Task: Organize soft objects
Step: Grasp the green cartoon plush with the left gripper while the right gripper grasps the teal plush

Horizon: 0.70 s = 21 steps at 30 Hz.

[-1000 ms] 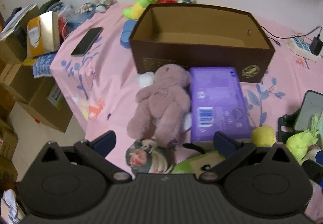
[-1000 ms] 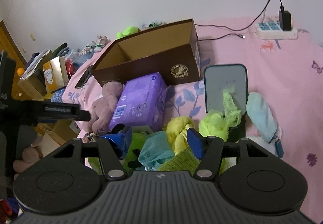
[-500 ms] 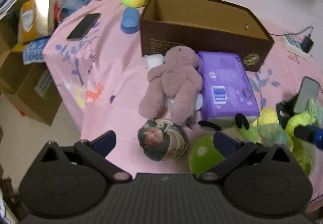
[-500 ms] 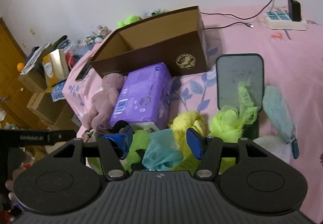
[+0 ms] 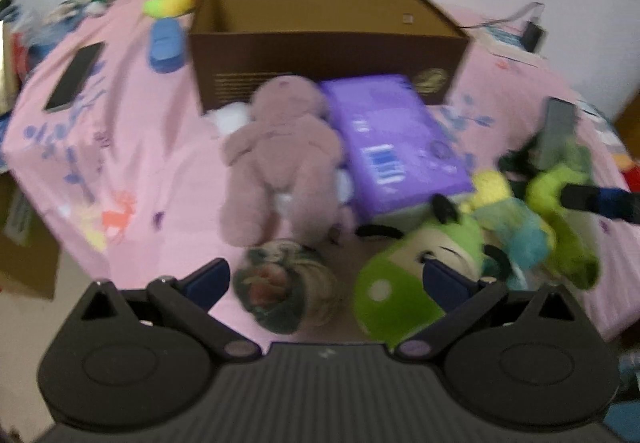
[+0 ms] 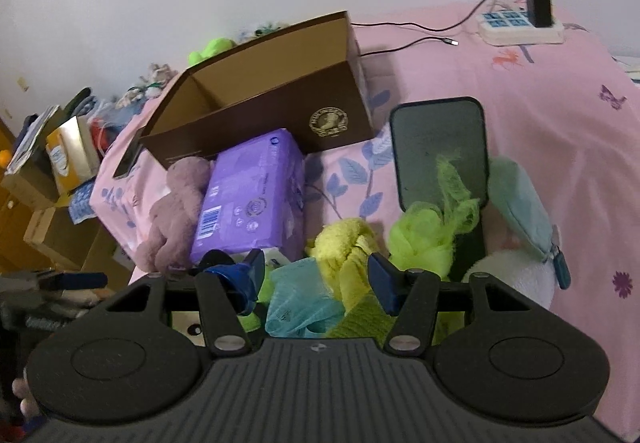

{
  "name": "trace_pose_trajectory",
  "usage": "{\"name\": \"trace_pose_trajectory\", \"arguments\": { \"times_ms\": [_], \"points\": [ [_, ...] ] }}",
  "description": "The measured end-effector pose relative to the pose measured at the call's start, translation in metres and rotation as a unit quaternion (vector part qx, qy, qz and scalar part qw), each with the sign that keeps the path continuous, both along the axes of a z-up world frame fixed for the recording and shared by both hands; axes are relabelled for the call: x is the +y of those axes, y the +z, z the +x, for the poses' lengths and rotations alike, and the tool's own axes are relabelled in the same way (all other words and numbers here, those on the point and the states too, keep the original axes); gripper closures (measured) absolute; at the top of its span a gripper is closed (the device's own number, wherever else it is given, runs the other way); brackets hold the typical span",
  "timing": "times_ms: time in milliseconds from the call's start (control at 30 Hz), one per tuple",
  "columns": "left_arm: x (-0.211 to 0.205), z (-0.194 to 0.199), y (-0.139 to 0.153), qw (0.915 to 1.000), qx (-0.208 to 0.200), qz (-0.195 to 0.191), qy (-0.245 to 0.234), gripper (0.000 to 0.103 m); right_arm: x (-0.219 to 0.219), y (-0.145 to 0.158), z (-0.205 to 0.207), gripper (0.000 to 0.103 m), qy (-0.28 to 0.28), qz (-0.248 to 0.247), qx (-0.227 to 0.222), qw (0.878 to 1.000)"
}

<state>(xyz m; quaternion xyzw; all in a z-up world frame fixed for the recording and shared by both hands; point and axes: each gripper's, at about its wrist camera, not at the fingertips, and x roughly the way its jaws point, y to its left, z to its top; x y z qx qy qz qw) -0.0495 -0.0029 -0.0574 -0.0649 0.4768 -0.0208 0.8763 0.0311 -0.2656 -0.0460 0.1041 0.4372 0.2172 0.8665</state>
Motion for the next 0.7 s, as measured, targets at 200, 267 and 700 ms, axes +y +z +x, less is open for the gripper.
{"name": "trace_pose_trajectory", "arguments": {
  "times_ms": [200, 267, 700],
  "points": [
    [-0.019, -0.003, 0.000, 0.9959, -0.016, -0.027, -0.085, 0.001, 0.000, 0.000, -0.001, 0.062, -0.021, 0.000, 0.005, 1.000],
    [-0.026, 0.000, -0.003, 0.9939, -0.015, -0.038, -0.102, 0.001, 0.000, -0.001, -0.001, 0.062, -0.023, -0.001, 0.007, 1.000],
    [-0.063, 0.026, -0.039, 0.9901, 0.015, 0.011, -0.139, 0.006, -0.025, 0.000, -0.002, 0.062, -0.044, -0.011, 0.008, 0.999]
  ]
}}
